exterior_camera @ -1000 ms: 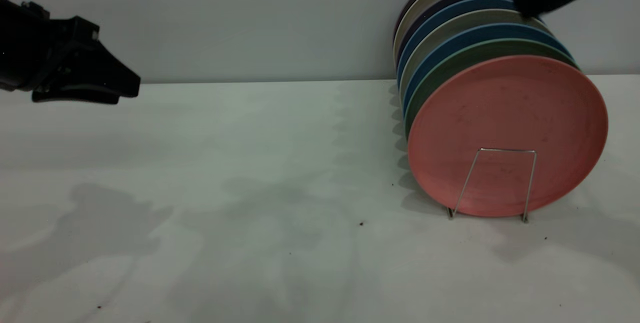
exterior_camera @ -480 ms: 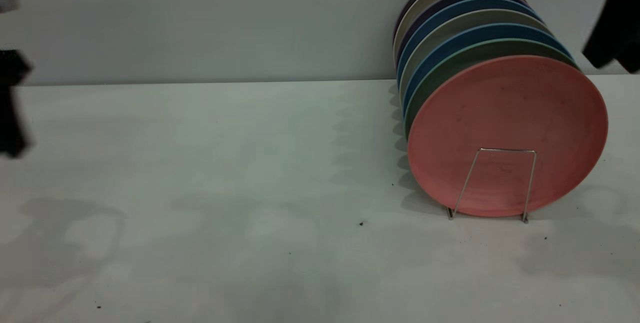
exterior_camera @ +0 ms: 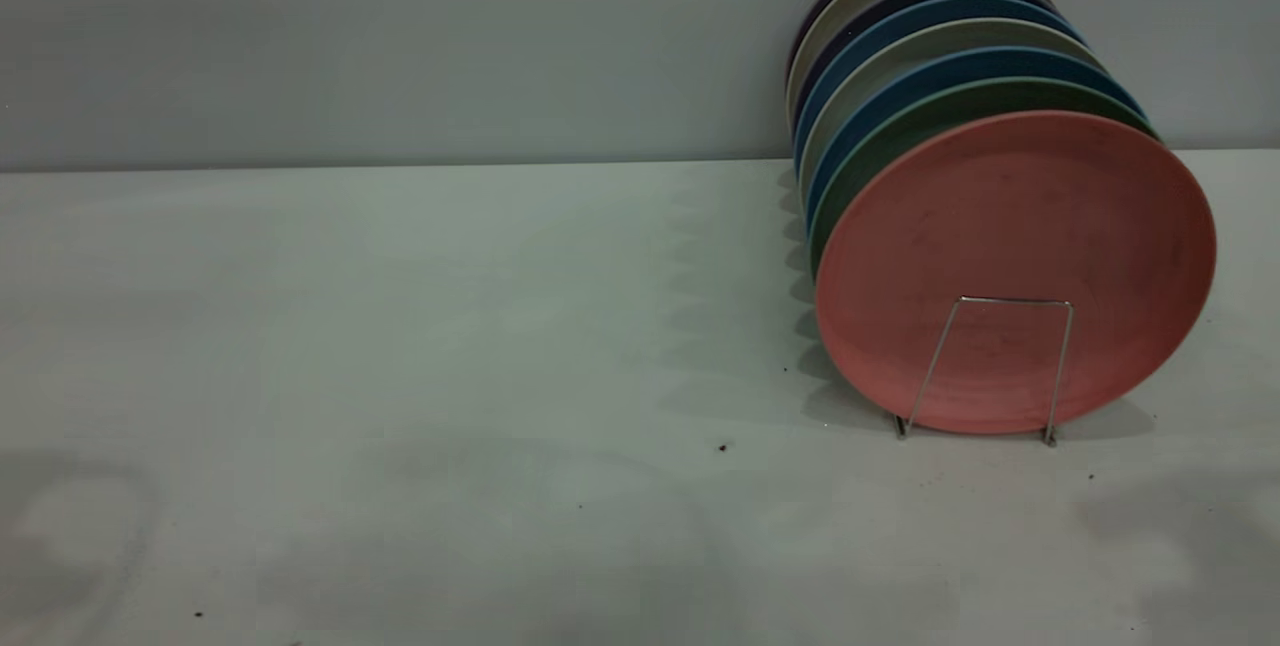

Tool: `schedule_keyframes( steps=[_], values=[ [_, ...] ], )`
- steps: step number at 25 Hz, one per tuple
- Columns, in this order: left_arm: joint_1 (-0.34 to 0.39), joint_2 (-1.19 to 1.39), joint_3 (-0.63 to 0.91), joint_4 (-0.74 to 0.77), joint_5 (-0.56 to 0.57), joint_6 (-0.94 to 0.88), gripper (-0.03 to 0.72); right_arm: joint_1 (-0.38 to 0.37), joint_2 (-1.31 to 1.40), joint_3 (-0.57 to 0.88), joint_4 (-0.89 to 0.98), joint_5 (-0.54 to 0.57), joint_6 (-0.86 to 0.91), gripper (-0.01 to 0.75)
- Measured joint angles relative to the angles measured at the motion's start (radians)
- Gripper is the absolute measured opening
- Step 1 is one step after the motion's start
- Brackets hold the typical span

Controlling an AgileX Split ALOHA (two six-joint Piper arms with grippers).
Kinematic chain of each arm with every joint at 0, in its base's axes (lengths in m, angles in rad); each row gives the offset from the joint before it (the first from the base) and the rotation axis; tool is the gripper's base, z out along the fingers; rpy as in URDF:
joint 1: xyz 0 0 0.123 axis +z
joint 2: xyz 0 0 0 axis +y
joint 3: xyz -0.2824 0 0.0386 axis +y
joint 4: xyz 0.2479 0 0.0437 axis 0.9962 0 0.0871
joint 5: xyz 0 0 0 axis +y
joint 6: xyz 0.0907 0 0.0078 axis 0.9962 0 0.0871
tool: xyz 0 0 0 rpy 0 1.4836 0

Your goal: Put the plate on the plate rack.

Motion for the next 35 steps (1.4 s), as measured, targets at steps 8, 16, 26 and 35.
schedule_keyframes(
  steps=[8,16,26,35],
  values=[
    [0.0,-0.316,0.182,-0.056,0.03,0.053,0.355,0.0,-0.287,0.157,0.0,0.066,-0.016,0.393],
    [0.0,-0.627,0.324,-0.061,0.079,0.051,0.463,0.0,-0.6,0.276,-0.001,0.125,-0.02,0.393],
    [0.0,-0.967,0.429,-0.023,0.116,0.047,0.468,0.0,-0.95,0.376,-0.087,0.15,0.005,0.393],
    [0.0,-1.051,0.487,0.006,0.144,0.044,0.468,0.0,-1.1,0.44,-0.137,0.125,0.048,0.392]
  ],
)
